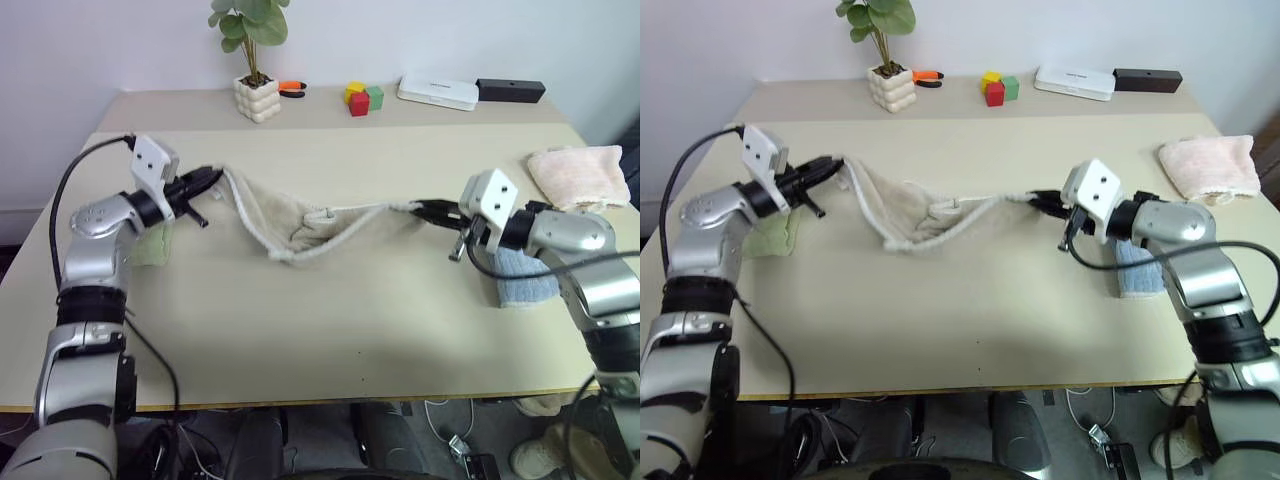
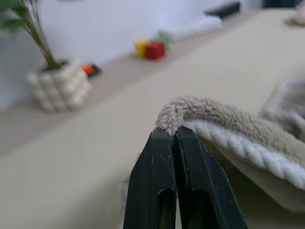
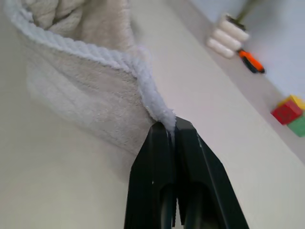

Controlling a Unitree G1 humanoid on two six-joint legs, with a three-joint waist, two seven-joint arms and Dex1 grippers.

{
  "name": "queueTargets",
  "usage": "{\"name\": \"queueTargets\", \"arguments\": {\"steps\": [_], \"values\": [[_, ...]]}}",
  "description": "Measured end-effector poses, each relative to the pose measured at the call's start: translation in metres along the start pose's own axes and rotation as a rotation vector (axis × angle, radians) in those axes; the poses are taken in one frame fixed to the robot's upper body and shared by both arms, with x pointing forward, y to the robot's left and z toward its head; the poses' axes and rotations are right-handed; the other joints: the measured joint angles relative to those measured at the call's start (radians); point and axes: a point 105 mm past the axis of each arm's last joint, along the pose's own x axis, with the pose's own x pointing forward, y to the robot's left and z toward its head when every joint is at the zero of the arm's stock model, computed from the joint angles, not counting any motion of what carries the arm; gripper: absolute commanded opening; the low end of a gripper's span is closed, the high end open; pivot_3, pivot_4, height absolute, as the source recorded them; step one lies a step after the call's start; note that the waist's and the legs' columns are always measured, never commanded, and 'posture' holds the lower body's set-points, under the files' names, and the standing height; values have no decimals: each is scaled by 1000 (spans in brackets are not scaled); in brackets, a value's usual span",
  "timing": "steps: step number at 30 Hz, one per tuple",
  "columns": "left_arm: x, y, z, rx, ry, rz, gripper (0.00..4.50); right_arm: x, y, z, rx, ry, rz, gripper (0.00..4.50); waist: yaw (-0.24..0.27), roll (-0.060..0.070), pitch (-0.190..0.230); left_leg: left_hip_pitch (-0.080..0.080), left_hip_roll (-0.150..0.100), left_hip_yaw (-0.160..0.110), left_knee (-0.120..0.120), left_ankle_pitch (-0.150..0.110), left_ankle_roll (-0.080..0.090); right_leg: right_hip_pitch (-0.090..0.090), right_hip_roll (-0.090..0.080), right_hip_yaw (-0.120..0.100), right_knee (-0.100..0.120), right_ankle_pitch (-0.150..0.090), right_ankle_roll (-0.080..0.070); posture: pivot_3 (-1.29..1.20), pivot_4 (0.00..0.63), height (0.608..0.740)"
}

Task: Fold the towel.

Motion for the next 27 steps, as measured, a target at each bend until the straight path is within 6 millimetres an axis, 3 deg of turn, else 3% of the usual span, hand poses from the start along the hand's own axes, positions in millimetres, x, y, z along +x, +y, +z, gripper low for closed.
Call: {"name": "queueTargets", "arguments": {"steps": [4, 9, 12, 15, 17, 22, 24, 27], "values": [[27, 20, 24, 79, -46, 114, 0, 24, -51, 18, -14, -50, -164, 28, -1, 0, 2, -3, 0, 0, -2, 0, 0, -5, 0, 0, 1, 0, 0, 0, 150, 740], [45, 47, 75, 224, -97, 297, 0, 40, -114, 62, -158, -111, -460, 28, -1, 0, 3, -15, 0, 1, -3, 1, -2, -18, -1, 0, 2, 0, 0, 0, 150, 740], [41, 62, 110, 315, -149, 375, 0, 29, -139, 82, -178, -176, -610, 28, 0, 0, 3, -20, 0, 2, -5, 2, -4, -26, -2, 0, 2, 0, 0, 0, 150, 740], [28, 72, 119, 378, -139, 375, 0, 12, -149, 82, -175, -212, -683, 28, 0, 1, 3, -20, -1, 4, -7, 2, -4, -26, -2, 0, 2, 0, 0, 0, 150, 740], [24, 67, 102, 396, -95, 282, 0, 4, -139, 67, -167, -223, -643, 28, 0, 1, 2, -19, -1, 4, -6, 2, -3, -23, -2, 0, 1, 0, 0, 0, 150, 740], [-4, 32, 4, 350, 139, -37, 0, 0, -57, -11, -20, -120, -338, 28, -9, 4, 4, -19, 0, 4, -3, 3, -5, -23, -2, 0, 4, 0, 0, 0, 150, 740], [-15, 19, -17, 326, 183, -137, 0, -9, -34, -23, 10, -76, -250, 28, -12, 4, 5, -19, 0, 3, -2, 4, -6, -24, -2, 0, 6, 0, 0, 0, 150, 740], [-28, 4, -24, 371, 198, -282, 0, -27, -13, -21, 4, -34, -152, 28, -12, 4, 5, -17, 0, 3, -1, 4, -6, -23, -1, 0, 8, 0, 0, 0, 150, 740]]}}
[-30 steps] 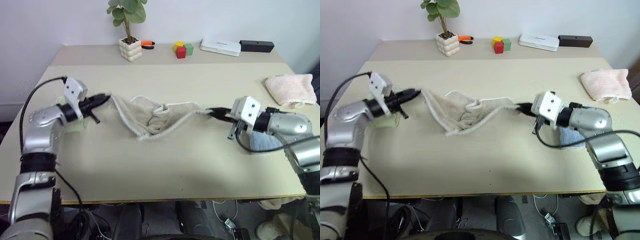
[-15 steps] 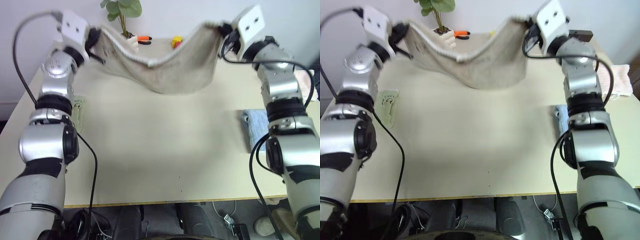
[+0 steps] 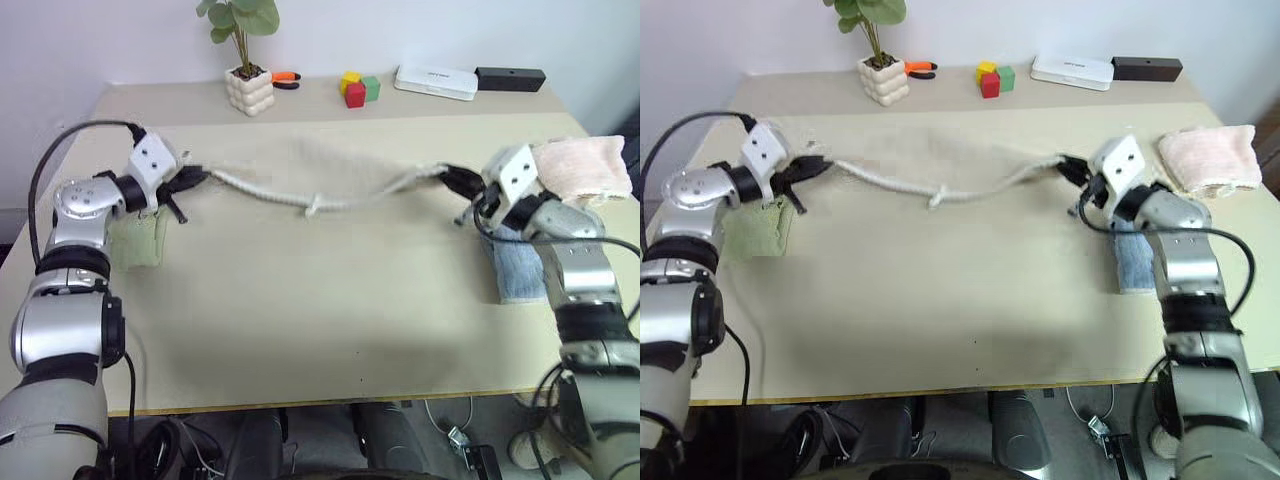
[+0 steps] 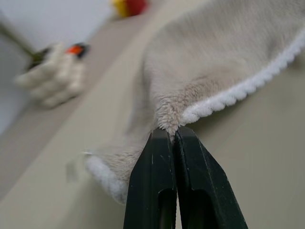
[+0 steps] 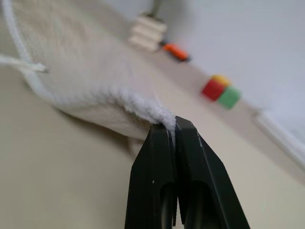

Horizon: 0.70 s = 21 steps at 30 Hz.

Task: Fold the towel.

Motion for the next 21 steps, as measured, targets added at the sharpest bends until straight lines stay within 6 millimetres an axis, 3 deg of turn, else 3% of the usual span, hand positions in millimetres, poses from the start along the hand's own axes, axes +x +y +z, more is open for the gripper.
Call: {"name": "queueTargets", "arguments": {"steps": [5, 8, 12, 21], "values": [[-14, -41, -18, 24, 53, -249, 0, -33, 9, -8, 51, 113, 82, 28, -4, 0, 0, 1, 0, 0, 1, 0, 0, 1, 0, 0, 1, 0, 0, 0, 150, 740], [-28, -55, -25, 24, 95, -356, 0, -51, 16, -9, 79, 156, 138, 28, -4, 0, 0, 1, 0, 0, 1, 0, 0, 1, 1, 0, 1, 0, 0, 0, 150, 740], [-46, -60, -19, 31, 113, -439, 0, -65, 32, -12, 146, 187, 211, 28, -4, 0, 0, 2, 0, 0, 2, 0, 1, 2, 0, 1, 2, 0, 0, 0, 150, 740], [-84, -112, -17, -144, 173, -603, 0, -95, 62, -16, 227, 283, 346, 28, -6, -1, 0, 2, 1, 0, 3, -1, 2, 3, 1, 1, 2, 0, 0, 0, 150, 740]]}}
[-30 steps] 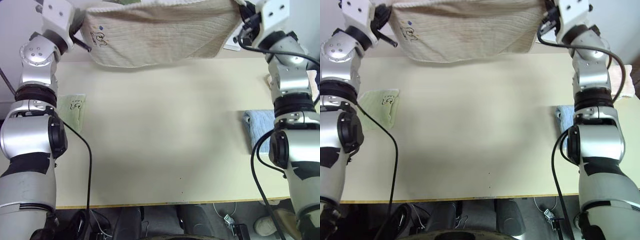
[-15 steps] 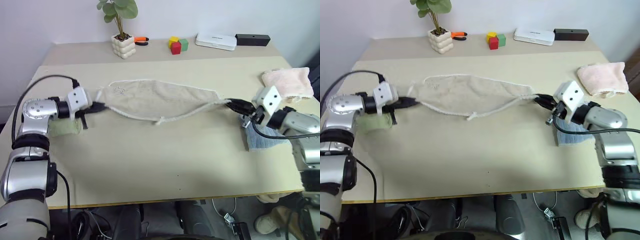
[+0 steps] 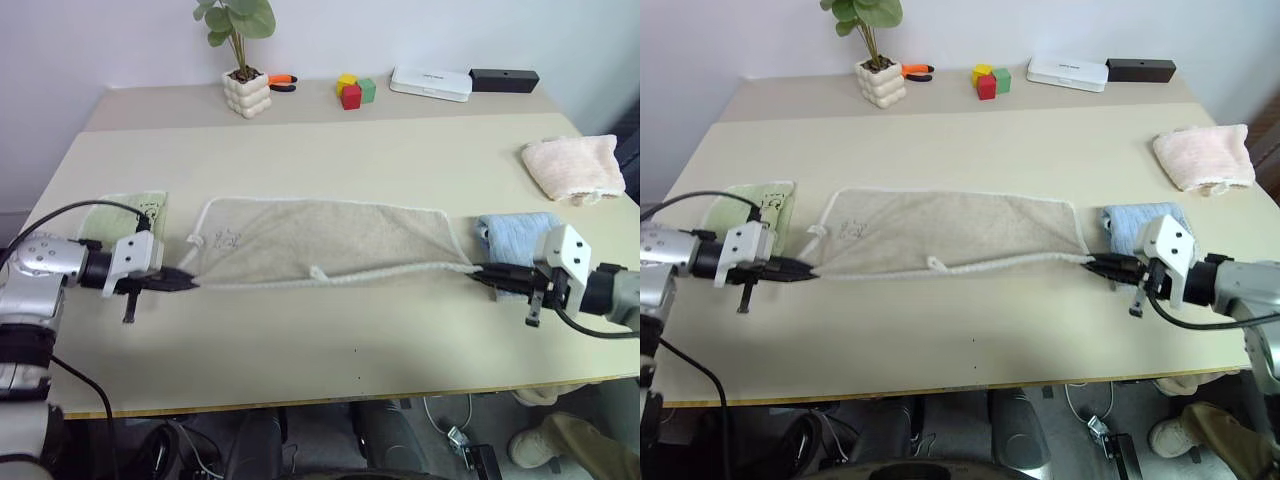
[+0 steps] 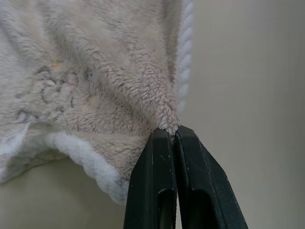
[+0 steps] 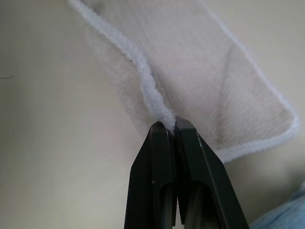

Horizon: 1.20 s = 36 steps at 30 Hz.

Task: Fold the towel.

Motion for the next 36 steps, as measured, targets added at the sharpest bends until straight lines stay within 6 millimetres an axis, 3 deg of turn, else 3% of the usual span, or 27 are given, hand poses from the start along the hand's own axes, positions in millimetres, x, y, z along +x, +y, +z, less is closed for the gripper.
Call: {"name": "queueTargets", "arguments": {"steps": [4, 10, 15, 19, 22, 28, 36], "values": [[-3, -28, 8, -139, -20, -38, 0, -10, 11, -1, 36, 33, 37, 28, 4, 0, 0, 2, 0, 0, 1, 0, 0, 2, 0, 0, 0, 0, 0, 0, 150, 740], [-12, -37, 14, -265, -74, 71, 0, -20, 15, -2, 64, 53, 21, 28, 18, -1, 1, 12, 0, 1, 0, -2, 3, 13, 0, 0, -5, -3, -4, 0, 150, 740], [-10, 1, 31, -241, -232, 261, 0, -12, -14, 24, -8, -38, -82, 28, 21, -3, 0, 15, 1, 1, 0, -2, 3, 17, 0, 0, -6, -3, -4, 0, 150, 740], [-7, 32, 39, -187, -287, 345, 0, -1, -35, 28, -30, -66, -141, 28, 21, -3, 0, 14, 0, 1, 0, -2, 3, 17, 0, 0, -7, -1, 0, 0, 150, 740], [8, 45, 39, -188, -307, 357, 0, 10, -45, 22, -28, -67, -163, 28, 20, -3, 0, 14, 0, 1, -1, -2, 3, 16, 0, 0, -7, -1, 0, 0, 150, 740], [14, 70, 28, -189, -279, 417, 0, 19, -63, 2, -57, -4, -227, 28, 18, -3, 0, 14, 0, 1, -1, -2, 3, 16, 0, 0, -7, -1, 0, 0, 150, 740], [24, 77, 8, -250, -246, 415, 0, 31, -75, -8, -70, 3, -280, 28, 19, -3, 0, 14, 0, 1, -1, -2, 3, 16, 0, 0, -6, -1, 0, 0, 150, 740]]}}
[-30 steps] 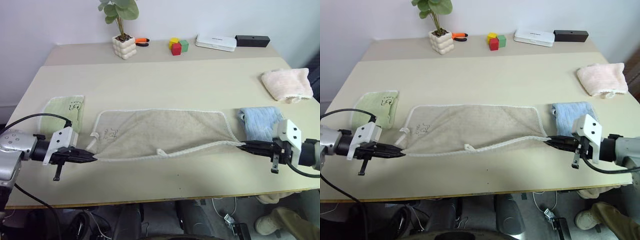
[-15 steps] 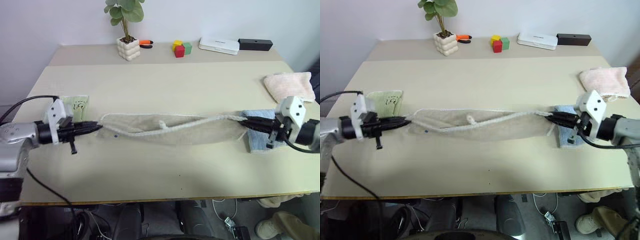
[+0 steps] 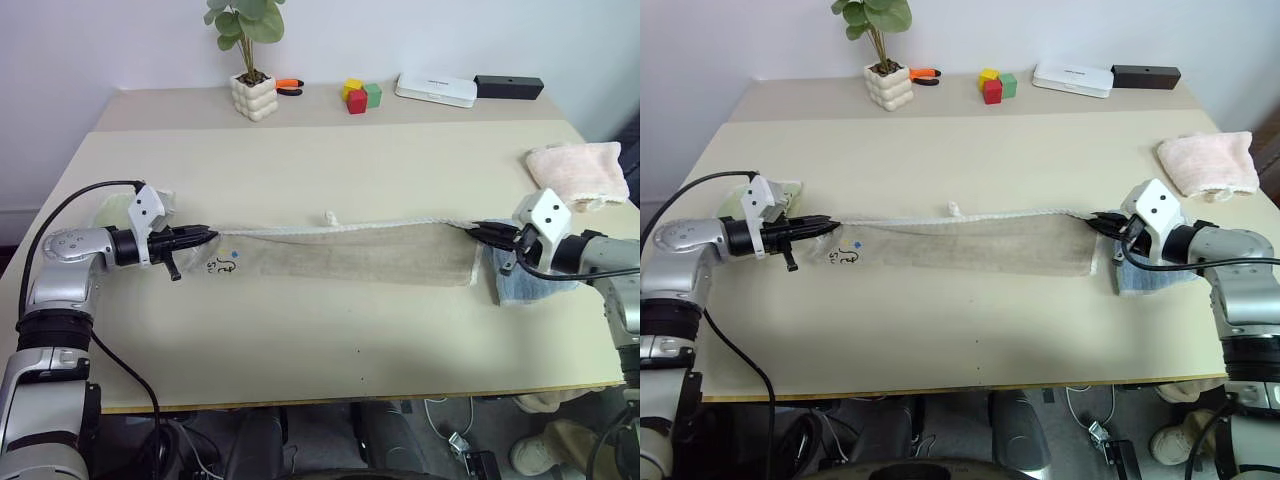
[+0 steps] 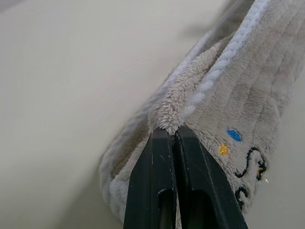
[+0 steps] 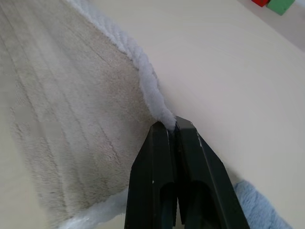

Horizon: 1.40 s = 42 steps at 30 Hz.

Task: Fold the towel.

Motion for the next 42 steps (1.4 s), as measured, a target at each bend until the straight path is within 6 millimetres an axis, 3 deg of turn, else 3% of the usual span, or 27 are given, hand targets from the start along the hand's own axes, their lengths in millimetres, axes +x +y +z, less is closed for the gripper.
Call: {"name": "queueTargets", "arguments": {"steps": [7, 8, 9, 10, 12, 15, 19, 28, 32, 36, 40, 42], "values": [[10, -6, -11, -37, 2, -22, 0, 8, -1, -11, 2, 17, -28, 28, 0, 0, 0, 0, 0, 0, 0, 0, 0, 0, 0, 0, 0, 0, 0, 0, 150, 740], [11, -6, -12, -49, 3, -22, 599, 9, 0, -12, -2, 21, -27, 0, 0, 0, 0, 0, 0, 0, 0, 0, 0, 0, 0, 0, 0, 0, 0, 0, 150, 740], [11, -7, -14, -64, 7, -23, 820, 10, 1, -14, -2, 26, -24, 0, -1, 0, 0, 0, 0, 0, 0, 0, 0, 0, 0, 0, 0, 0, 0, 0, 150, 740], [11, -6, -16, -78, 12, -22, 1314, 11, 2, -16, 6, 28, -26, 270, -1, 0, 0, 0, 0, 0, 0, 0, 0, 0, 0, 0, 0, 0, 0, 0, 150, 740], [11, -3, -14, -77, 10, -3, 2244, 12, 2, -20, 25, 32, -30, 876, 0, 0, 0, 0, 0, 0, 0, 0, 0, 0, 0, 0, 0, 0, 0, 0, 150, 740], [12, 6, -12, -73, 5, 57, 3801, 13, -1, -17, 18, 26, -41, 2348, 0, 0, 0, 0, 0, 0, 0, 0, 0, 0, 0, 0, 0, 0, 0, 0, 150, 740], [13, 14, -5, -115, -10, 89, 3843, 15, -7, -11, 3, 12, -74, 4413, -1, 0, 0, 0, 0, 0, 0, 0, 0, 0, 0, 0, 1, 0, 0, 0, 150, 740], [8, 37, 17, -143, -102, 216, 3843, 21, -13, -11, 17, -9, -139, 4471, -2, 0, 0, 0, 0, 0, 0, 0, 0, 0, 0, 0, 1, 0, 0, 0, 150, 740], [7, 39, 14, -180, -87, 229, 3843, 22, -13, -9, 22, -21, -152, 4471, -1, 0, 0, 0, 0, 0, 0, 0, 0, 0, 0, 0, 1, 0, 0, 0, 150, 740], [4, 42, 14, -231, -99, 252, 3843, 25, -9, 10, 74, -106, -146, 4471, -2, 0, 0, 0, 0, -1, 0, 0, 0, 0, 0, 0, 1, 0, 0, 0, 150, 740], [-4, 42, 36, -260, -157, 222, 3843, 22, 5, 28, 162, -183, -59, 4471, 0, 0, 0, -1, 0, -1, 0, 0, 0, 0, 0, -1, 1, 0, 0, 0, 150, 740], [-15, 29, 41, -217, -133, 149, 3843, 21, 15, 34, 167, -196, -2, 4471, -1, 0, 0, 0, 0, -1, -1, 0, 0, 0, 0, 0, 0, 0, 0, 0, 150, 740]]}}
